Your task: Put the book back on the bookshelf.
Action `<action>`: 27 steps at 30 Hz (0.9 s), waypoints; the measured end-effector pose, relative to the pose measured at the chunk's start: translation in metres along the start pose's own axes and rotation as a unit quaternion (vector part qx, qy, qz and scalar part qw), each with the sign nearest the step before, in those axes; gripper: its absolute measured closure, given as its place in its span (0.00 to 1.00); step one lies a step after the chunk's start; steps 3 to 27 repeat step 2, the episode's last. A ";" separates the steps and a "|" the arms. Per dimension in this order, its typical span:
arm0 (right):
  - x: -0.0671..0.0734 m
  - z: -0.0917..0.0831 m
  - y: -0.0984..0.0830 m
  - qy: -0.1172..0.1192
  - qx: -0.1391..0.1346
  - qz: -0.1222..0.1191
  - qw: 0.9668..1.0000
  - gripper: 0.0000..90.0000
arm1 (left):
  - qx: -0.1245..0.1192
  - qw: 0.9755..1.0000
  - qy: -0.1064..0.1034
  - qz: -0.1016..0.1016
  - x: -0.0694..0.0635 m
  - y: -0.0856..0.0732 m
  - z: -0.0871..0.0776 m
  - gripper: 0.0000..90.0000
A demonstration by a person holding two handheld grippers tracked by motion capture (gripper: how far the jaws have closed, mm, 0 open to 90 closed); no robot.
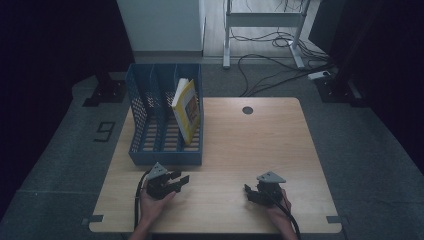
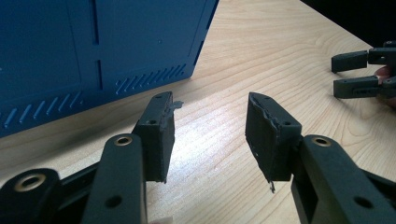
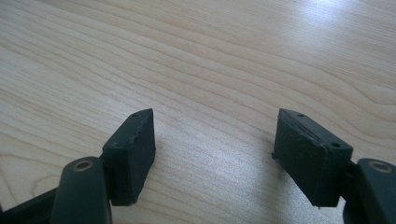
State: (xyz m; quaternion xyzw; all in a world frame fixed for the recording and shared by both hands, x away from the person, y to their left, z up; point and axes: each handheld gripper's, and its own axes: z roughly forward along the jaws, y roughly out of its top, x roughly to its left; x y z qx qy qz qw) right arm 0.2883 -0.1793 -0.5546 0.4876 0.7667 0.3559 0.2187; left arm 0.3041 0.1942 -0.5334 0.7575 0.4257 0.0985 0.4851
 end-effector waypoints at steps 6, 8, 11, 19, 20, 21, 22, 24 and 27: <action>0.000 0.000 0.000 0.000 0.000 0.000 1.000 0.32 | 0.000 1.000 0.000 0.000 0.000 0.000 0.000 0.58; 0.000 0.000 0.000 0.000 0.000 0.000 1.000 0.32 | 0.000 1.000 0.000 0.000 0.000 0.000 0.000 0.58; 0.000 0.000 0.000 0.000 0.000 0.000 1.000 0.32 | 0.000 1.000 0.000 0.000 0.000 0.000 0.000 0.58; 0.000 0.000 0.000 0.000 0.000 0.000 1.000 0.32 | 0.000 1.000 0.000 0.000 0.000 0.000 0.000 0.58; 0.000 0.000 0.000 0.000 0.000 0.000 1.000 0.32 | 0.000 1.000 0.000 0.000 0.000 0.000 0.000 0.58; 0.000 0.000 0.000 0.000 0.000 0.000 1.000 0.32 | 0.000 1.000 0.000 0.000 0.000 0.000 0.000 0.58; 0.000 0.000 0.000 0.000 0.000 0.000 1.000 0.32 | 0.000 1.000 0.000 0.000 0.000 0.000 0.000 0.58; 0.000 0.000 0.000 0.000 0.000 0.000 1.000 0.32 | 0.000 1.000 0.000 0.000 0.000 0.000 0.000 0.58; 0.000 0.000 0.000 0.000 0.000 0.000 1.000 0.32 | 0.000 1.000 0.000 0.000 0.000 0.000 0.000 0.58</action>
